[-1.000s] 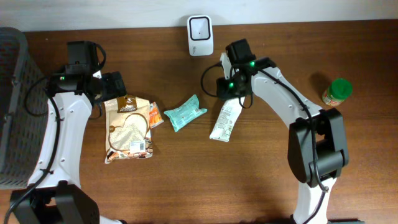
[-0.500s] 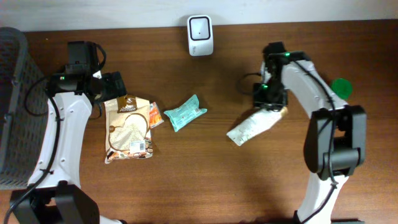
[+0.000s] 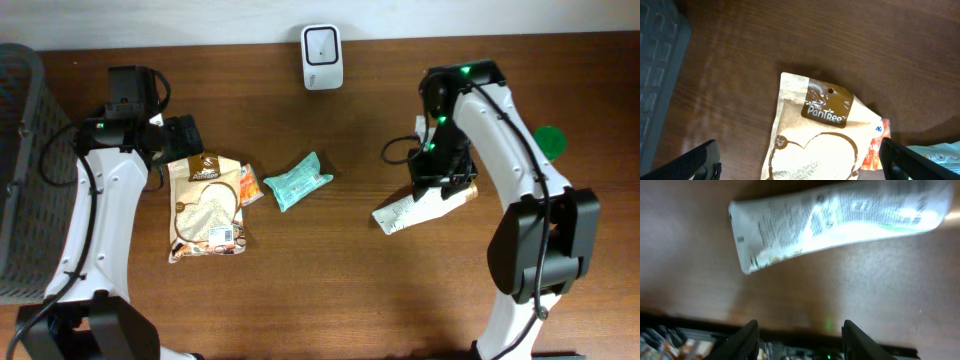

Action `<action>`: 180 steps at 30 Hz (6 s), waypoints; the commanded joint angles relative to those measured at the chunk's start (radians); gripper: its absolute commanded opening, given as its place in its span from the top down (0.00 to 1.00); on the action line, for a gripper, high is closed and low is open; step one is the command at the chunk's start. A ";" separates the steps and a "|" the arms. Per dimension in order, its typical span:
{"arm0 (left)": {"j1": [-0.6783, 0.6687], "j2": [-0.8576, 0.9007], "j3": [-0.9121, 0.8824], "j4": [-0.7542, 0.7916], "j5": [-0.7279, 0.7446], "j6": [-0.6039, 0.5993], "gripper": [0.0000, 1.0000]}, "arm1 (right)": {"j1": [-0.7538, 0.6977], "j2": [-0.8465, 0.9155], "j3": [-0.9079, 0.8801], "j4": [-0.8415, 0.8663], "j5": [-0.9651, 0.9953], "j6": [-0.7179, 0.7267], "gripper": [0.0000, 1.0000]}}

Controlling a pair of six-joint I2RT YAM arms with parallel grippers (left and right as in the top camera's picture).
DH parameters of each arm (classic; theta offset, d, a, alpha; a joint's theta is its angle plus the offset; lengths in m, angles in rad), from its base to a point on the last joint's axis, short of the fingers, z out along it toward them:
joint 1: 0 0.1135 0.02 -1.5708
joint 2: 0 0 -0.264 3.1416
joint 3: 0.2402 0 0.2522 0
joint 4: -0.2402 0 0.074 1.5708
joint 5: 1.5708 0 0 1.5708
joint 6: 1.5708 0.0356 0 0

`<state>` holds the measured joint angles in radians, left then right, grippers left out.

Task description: Scan the item barcode

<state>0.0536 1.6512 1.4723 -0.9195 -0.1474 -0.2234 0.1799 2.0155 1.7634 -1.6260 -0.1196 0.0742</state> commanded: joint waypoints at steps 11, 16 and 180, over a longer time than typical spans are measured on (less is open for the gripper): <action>0.002 -0.004 0.014 0.002 -0.007 0.019 0.01 | 0.049 -0.013 -0.336 0.244 0.074 -0.016 0.47; 0.002 -0.004 0.014 0.002 -0.007 0.019 0.01 | 0.095 -0.012 -0.373 0.376 0.091 -0.014 0.47; 0.002 -0.004 0.014 0.002 -0.007 0.019 0.01 | 0.230 0.181 -0.025 0.444 -0.138 -0.009 0.71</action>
<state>0.0536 1.6512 1.4723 -0.9192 -0.1471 -0.2234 0.4084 2.2379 1.7092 -1.1591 -0.2344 0.0643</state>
